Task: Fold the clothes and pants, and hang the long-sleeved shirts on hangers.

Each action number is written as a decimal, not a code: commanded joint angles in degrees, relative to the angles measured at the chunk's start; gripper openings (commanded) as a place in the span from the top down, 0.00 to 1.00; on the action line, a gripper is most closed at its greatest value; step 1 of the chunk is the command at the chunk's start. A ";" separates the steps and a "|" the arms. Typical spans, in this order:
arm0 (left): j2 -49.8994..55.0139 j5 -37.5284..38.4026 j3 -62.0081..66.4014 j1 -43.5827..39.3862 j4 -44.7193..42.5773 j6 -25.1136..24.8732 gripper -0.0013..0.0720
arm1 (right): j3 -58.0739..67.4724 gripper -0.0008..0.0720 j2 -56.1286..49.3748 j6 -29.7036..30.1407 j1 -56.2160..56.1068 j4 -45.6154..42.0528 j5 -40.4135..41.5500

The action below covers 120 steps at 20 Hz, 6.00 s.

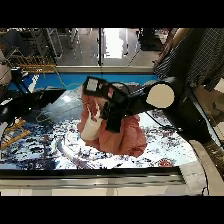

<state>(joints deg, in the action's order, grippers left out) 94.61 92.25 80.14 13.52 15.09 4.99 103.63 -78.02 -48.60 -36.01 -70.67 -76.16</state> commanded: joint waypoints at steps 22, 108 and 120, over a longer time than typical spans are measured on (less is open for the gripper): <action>0.07 -3.34 -0.07 -11.26 -7.39 2.71 0.97 | 0.00 0.96 -1.92 18.64 2.64 19.87 0.35; 0.04 -5.01 -0.07 -8.17 -10.38 1.25 0.97 | 13.00 0.88 -14.53 -17.40 -4.35 -14.73 21.35; 0.04 -4.98 -0.07 -8.11 -10.34 1.29 0.97 | 9.40 0.19 -16.13 7.50 -4.22 -23.65 13.25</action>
<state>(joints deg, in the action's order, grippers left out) 94.67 87.18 80.07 5.37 4.78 6.26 114.26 -93.10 -46.76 -40.23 -92.23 -66.61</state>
